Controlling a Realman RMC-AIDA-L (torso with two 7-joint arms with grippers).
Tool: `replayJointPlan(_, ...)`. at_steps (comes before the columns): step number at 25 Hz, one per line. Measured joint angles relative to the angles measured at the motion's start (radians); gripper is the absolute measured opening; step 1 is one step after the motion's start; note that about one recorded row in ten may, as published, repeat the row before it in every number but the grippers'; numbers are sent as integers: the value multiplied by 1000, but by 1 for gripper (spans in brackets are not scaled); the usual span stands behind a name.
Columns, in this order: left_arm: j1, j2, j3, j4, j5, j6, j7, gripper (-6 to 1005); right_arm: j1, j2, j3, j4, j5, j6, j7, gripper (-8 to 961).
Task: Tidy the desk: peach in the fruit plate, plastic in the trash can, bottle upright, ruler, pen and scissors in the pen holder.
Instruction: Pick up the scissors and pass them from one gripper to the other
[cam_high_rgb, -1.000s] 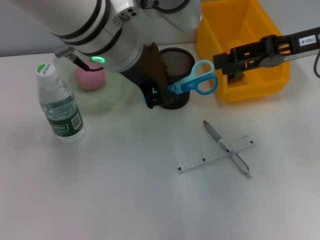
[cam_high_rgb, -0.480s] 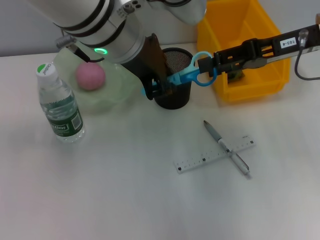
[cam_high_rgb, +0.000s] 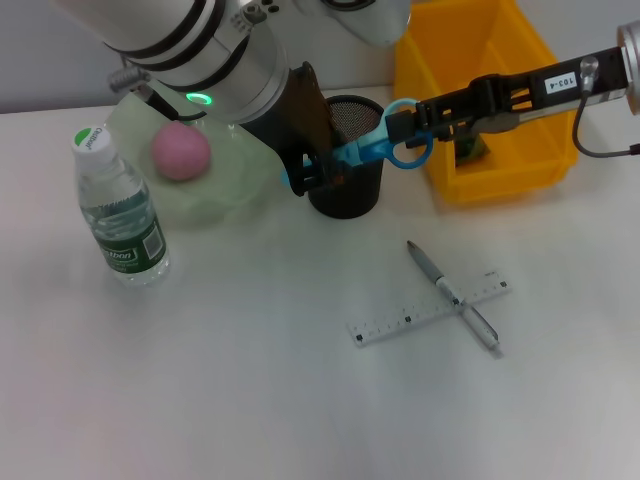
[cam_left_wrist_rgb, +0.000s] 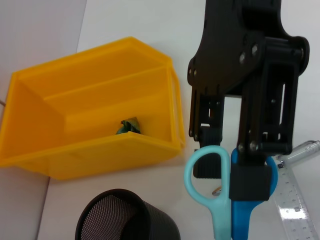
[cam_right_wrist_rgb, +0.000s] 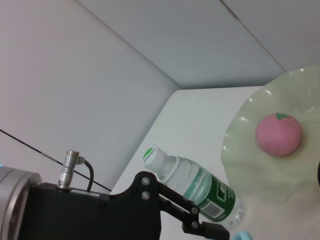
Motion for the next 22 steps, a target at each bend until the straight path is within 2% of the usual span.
replayJointPlan(2,0,1,-1,1,0,-1,1,273,7,1,0,6,0,1,-3,668)
replayJointPlan(7,6,2,3,12,2,-1,1,275,16,4,0,19,0,11,-13,427)
replayJointPlan(22,8,4,4,16,24,-3,2,280,33,4,-23,31,-10,29,-13,406)
